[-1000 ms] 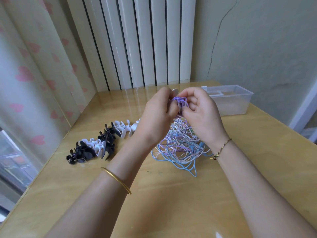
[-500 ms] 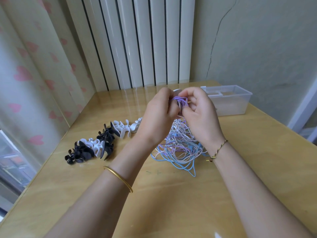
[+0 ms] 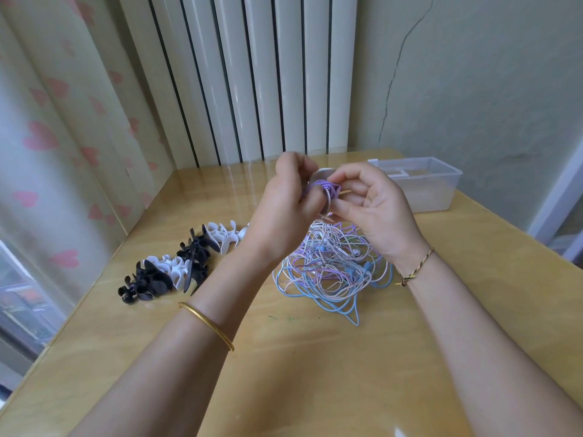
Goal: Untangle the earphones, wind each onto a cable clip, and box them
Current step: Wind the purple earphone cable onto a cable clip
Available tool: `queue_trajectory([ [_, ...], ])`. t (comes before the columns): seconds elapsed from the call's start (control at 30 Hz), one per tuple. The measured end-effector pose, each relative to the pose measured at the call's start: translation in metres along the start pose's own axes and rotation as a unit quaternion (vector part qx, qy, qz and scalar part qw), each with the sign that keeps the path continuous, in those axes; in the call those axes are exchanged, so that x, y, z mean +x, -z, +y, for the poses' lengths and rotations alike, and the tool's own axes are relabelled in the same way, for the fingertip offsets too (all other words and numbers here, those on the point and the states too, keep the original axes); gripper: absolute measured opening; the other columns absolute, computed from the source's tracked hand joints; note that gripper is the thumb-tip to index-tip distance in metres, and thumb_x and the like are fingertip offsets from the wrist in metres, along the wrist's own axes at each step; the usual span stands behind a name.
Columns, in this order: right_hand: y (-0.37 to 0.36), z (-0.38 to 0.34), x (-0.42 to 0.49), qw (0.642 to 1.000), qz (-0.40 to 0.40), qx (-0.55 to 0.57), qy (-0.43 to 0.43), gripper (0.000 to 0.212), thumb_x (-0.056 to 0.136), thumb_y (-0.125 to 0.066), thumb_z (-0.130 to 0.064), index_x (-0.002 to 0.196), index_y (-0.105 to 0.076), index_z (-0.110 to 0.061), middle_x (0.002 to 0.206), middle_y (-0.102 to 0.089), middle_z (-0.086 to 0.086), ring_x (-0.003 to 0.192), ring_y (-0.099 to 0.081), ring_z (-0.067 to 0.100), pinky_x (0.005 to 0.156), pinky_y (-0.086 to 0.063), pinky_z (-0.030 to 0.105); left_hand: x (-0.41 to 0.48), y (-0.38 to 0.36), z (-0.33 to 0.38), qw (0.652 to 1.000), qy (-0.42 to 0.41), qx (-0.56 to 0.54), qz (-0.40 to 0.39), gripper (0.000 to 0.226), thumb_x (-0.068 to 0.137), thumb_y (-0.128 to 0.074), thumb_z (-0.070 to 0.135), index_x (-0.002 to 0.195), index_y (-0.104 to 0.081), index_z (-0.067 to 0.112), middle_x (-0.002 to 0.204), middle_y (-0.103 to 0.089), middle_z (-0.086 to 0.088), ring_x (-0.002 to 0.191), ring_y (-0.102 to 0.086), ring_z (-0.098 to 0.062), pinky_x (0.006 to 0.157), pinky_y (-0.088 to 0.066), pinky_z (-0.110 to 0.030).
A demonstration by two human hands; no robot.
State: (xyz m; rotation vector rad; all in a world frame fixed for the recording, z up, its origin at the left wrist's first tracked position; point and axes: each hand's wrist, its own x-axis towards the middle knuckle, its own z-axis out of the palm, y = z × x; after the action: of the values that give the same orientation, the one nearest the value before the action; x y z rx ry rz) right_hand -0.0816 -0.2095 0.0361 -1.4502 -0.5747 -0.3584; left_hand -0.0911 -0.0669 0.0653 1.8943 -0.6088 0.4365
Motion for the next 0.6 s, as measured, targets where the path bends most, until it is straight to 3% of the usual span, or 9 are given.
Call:
queue_trajectory([
  [0.1, 0.001, 0.002, -0.002, 1.000, 0.000, -0.023, 0.021, 0.025, 0.082, -0.066, 0.003, 0.097, -0.061, -0.017, 0.090, -0.066, -0.003, 0.070, -0.067, 0.014, 0.059, -0.053, 0.026, 0.002, 0.001, 0.000, 0.999, 0.022, -0.027, -0.002, 0.021, 0.089, -0.053, 0.004, 0.103, -0.040, 0.012, 0.088, -0.061, 0.001, 0.071, -0.060, -0.013, 0.067, -0.053, -0.031],
  [0.17, 0.004, 0.005, -0.003, 0.996, 0.001, -0.072, 0.051, 0.026, 0.080, -0.068, -0.004, 0.101, -0.064, -0.020, 0.097, -0.058, 0.002, 0.072, -0.062, 0.014, 0.059, -0.052, 0.026, 0.002, 0.001, 0.000, 0.997, 0.045, -0.060, -0.007, 0.022, 0.089, -0.051, 0.003, 0.104, -0.039, 0.013, 0.100, -0.061, -0.008, 0.072, -0.062, -0.017, 0.062, -0.052, -0.026],
  [0.2, 0.007, 0.006, -0.002, 0.991, 0.002, -0.112, 0.068, 0.028, 0.079, -0.069, -0.008, 0.103, -0.065, -0.023, 0.099, -0.053, 0.002, 0.074, -0.058, 0.014, 0.060, -0.052, 0.025, 0.001, 0.001, 0.000, 0.995, 0.059, -0.079, -0.009, 0.021, 0.091, -0.049, 0.000, 0.105, -0.039, 0.012, 0.101, -0.060, -0.009, 0.066, -0.061, -0.011, 0.057, -0.048, -0.019],
  [0.3, 0.011, 0.006, 0.002, 0.986, 0.010, -0.141, 0.083, 0.030, 0.077, -0.070, -0.010, 0.103, -0.064, -0.025, 0.093, -0.052, 0.002, 0.074, -0.052, 0.012, 0.063, -0.048, 0.021, 0.003, 0.002, 0.002, 0.989, 0.092, -0.117, -0.008, 0.019, 0.094, -0.045, -0.001, 0.108, -0.041, 0.010, 0.098, -0.060, -0.008, 0.049, -0.051, 0.002, 0.045, -0.037, -0.010],
  [0.4, 0.011, 0.002, 0.004, 0.999, -0.006, -0.018, 0.043, 0.025, 0.078, -0.065, -0.004, 0.101, -0.063, -0.015, 0.077, -0.058, 0.000, 0.064, -0.055, 0.012, 0.055, -0.051, 0.024, 0.007, 0.000, 0.002, 0.975, 0.137, -0.178, 0.004, 0.016, 0.096, -0.040, 0.001, 0.108, -0.046, 0.010, 0.078, -0.059, -0.001, 0.044, -0.045, -0.003, 0.042, -0.033, -0.015],
  [0.5, 0.013, 0.002, 0.006, 0.999, -0.006, -0.003, 0.048, 0.028, 0.079, -0.064, -0.005, 0.106, -0.067, -0.013, 0.082, -0.057, 0.006, 0.058, -0.053, 0.012, 0.056, -0.050, 0.022, 0.009, -0.003, 0.001, 0.960, 0.175, -0.219, -0.002, 0.017, 0.096, -0.038, 0.002, 0.106, -0.050, 0.008, 0.061, -0.057, 0.001, 0.044, -0.041, -0.007, 0.047, -0.030, -0.021],
  [0.6, 0.012, 0.004, 0.004, 0.995, 0.011, -0.078, 0.061, 0.041, 0.081, -0.060, -0.003, 0.119, -0.058, -0.018, 0.093, -0.049, 0.009, 0.060, -0.053, 0.008, 0.060, -0.049, 0.019, 0.010, -0.007, 0.001, 0.947, 0.202, -0.247, -0.029, 0.024, 0.095, -0.036, 0.000, 0.115, -0.051, 0.003, 0.067, -0.057, -0.009, 0.046, -0.042, -0.012, 0.057, -0.032, -0.029],
])
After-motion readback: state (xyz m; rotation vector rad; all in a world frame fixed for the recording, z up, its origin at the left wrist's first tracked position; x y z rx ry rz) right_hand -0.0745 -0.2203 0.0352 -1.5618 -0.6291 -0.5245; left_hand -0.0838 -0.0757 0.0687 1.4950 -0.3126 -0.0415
